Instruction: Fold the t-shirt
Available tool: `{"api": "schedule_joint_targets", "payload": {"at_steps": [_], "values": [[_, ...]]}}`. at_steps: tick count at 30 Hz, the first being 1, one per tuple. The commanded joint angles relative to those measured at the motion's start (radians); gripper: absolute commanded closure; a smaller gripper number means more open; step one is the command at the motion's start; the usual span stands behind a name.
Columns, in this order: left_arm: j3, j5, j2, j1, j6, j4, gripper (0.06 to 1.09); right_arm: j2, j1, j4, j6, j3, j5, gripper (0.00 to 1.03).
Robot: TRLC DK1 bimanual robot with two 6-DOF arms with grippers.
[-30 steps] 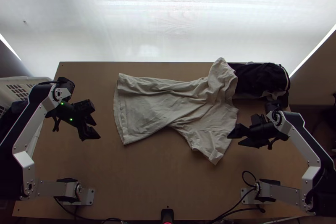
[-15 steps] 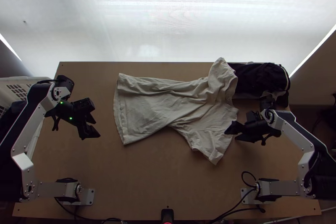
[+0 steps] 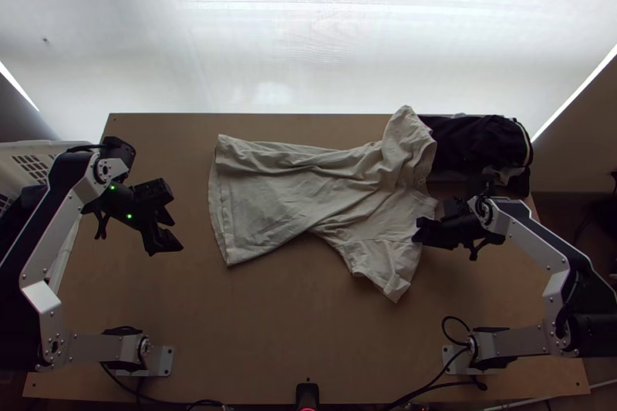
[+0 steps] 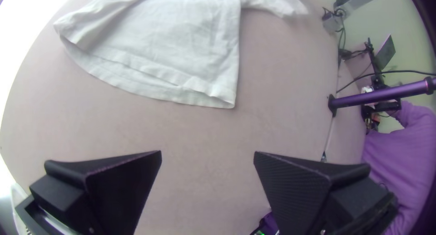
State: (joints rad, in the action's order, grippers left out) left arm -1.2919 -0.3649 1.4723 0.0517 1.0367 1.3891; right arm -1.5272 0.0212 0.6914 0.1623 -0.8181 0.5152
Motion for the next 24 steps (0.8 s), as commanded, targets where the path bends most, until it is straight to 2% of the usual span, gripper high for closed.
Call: {"api": "schedule_joint_targets", "payload": {"at_steps": [1, 4, 6, 8, 11, 14, 16, 19, 21, 24], "values": [[0.016, -0.002, 0.013, 0.033, -0.023, -0.001, 0.1, -0.011, -0.02, -0.043, 0.026, 0.004, -0.038, 1.0], [0.032, -0.023, 0.068, 0.062, -0.129, 0.001, 0.1, -0.002, -0.02, -0.043, 0.037, 0.007, -0.053, 1.0], [0.04, -0.082, 0.125, 0.079, -0.202, 0.028, 0.1, 0.009, -0.02, -0.043, 0.037, 0.011, -0.058, 1.0], [0.068, -0.083, 0.184, 0.08, -0.239, 0.03, 0.1, 0.013, -0.02, -0.043, 0.037, 0.013, -0.066, 1.0], [0.097, -0.1, 0.221, 0.073, -0.233, -0.013, 0.1, 0.025, -0.02, -0.043, 0.043, 0.011, -0.066, 1.0], [0.183, -0.094, 0.158, 0.051, -0.205, -0.222, 0.1, 0.041, -0.02, -0.043, 0.045, 0.005, -0.072, 1.0], [0.252, -0.046, 0.114, 0.019, -0.193, -0.358, 0.1, 0.048, -0.018, -0.043, 0.046, 0.004, -0.073, 1.0], [0.342, -0.045, 0.031, -0.006, -0.144, -0.524, 0.1, 0.059, -0.018, -0.039, 0.049, 0.007, -0.08, 1.0], [0.356, -0.066, 0.025, -0.016, -0.118, -0.533, 0.1, 0.065, -0.018, -0.033, 0.049, 0.01, -0.083, 1.0], [0.287, -0.132, 0.114, -0.019, -0.138, -0.394, 0.1, 0.073, -0.018, -0.026, 0.052, 0.014, -0.096, 1.0]]}}
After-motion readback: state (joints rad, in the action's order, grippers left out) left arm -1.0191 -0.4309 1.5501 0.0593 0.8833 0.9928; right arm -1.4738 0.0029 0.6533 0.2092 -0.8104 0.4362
